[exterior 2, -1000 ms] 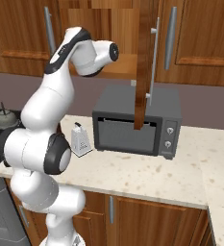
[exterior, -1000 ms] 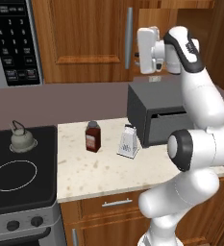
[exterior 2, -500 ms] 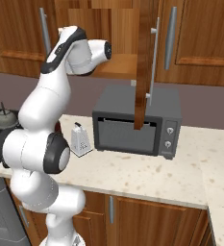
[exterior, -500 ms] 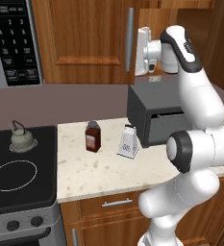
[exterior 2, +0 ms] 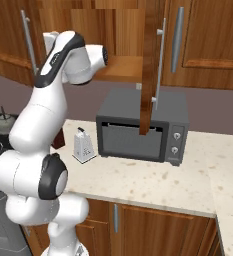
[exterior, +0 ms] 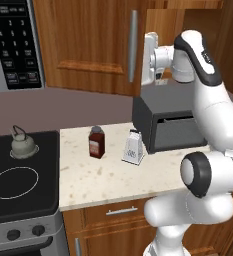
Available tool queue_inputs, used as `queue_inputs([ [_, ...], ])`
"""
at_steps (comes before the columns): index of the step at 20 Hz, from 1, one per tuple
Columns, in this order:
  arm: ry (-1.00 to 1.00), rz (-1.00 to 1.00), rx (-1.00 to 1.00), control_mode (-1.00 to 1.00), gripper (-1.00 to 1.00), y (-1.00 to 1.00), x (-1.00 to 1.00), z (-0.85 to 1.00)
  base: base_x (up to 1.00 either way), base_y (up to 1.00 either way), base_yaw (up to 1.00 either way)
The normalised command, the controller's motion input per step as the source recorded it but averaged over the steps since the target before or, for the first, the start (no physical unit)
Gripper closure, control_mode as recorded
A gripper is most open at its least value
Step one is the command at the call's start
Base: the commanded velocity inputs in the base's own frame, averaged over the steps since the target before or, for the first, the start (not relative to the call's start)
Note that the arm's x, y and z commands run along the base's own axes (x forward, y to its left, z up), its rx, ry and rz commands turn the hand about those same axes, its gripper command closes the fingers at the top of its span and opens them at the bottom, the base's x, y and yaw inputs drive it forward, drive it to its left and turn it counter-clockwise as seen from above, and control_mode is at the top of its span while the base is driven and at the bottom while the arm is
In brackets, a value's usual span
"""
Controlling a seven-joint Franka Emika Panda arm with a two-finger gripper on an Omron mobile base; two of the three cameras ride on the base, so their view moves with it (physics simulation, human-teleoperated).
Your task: Pick the pan from the cabinet and place it on the stove. Then turn on the stove burner for the pan.
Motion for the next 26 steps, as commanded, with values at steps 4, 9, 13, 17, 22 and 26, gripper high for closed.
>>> queue_inputs([
  [4,-0.07,0.14,0.0,-1.0,-1.0,0.68,-1.0,0.0,0.0,0.0,0.0],
  [9,-0.06,0.13,0.0,-1.0,-1.0,0.75,-0.96,0.0,0.0,0.0,0.0],
  [13,-0.04,0.11,-0.01,-1.0,-1.0,0.8,-0.83,0.0,0.0,0.0,0.0],
  [17,0.0,0.08,-0.01,-1.0,-1.0,0.81,-0.61,0.0,0.0,0.0,0.0],
  [22,0.0,0.04,-0.01,-1.0,-1.0,0.77,-0.39,0.0,0.0,0.0,0.0],
  [26,0.0,0.0,0.0,-1.0,-1.0,0.64,-0.21,0.0,0.0,0.0,0.0],
])
